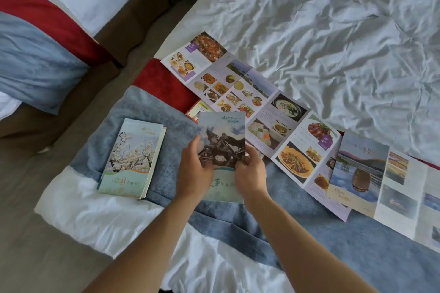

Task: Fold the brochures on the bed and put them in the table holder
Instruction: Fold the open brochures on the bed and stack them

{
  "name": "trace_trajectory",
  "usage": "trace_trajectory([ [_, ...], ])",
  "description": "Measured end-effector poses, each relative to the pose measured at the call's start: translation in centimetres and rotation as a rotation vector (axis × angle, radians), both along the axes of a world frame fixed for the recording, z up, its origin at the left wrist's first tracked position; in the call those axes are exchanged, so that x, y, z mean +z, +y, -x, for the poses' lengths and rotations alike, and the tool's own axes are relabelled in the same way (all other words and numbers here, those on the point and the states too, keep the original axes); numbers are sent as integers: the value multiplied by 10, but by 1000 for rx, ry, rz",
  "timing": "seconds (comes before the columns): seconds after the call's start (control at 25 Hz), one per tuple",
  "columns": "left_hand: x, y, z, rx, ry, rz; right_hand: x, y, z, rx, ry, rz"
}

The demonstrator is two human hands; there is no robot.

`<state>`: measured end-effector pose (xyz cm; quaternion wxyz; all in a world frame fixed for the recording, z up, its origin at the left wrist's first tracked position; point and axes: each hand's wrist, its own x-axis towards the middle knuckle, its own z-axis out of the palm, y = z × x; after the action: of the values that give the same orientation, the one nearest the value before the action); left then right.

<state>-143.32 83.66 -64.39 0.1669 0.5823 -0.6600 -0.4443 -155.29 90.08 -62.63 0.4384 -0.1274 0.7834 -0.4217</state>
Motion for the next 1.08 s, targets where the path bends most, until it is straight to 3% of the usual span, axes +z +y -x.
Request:
trace_trajectory([
  [0.16, 2, -10, -30, -94, -40, 202, -9, -6, -36, 471, 547, -41],
  [0.32, -3, -37, -76, -215, -197, 312, -24, -29, -78, 684, 730, -114],
  [0.44, -11, -61, -123, -202, -276, 290, -31, -55, -116, 774, 751, -148],
  [0.68, -28, -106, -200, -255, -337, 252, -44, -101, -191, 851, 612, -206],
  [1.08, -62, -130, -233, -438, -458, 303, -75, -117, -216, 904, 674, -309],
])
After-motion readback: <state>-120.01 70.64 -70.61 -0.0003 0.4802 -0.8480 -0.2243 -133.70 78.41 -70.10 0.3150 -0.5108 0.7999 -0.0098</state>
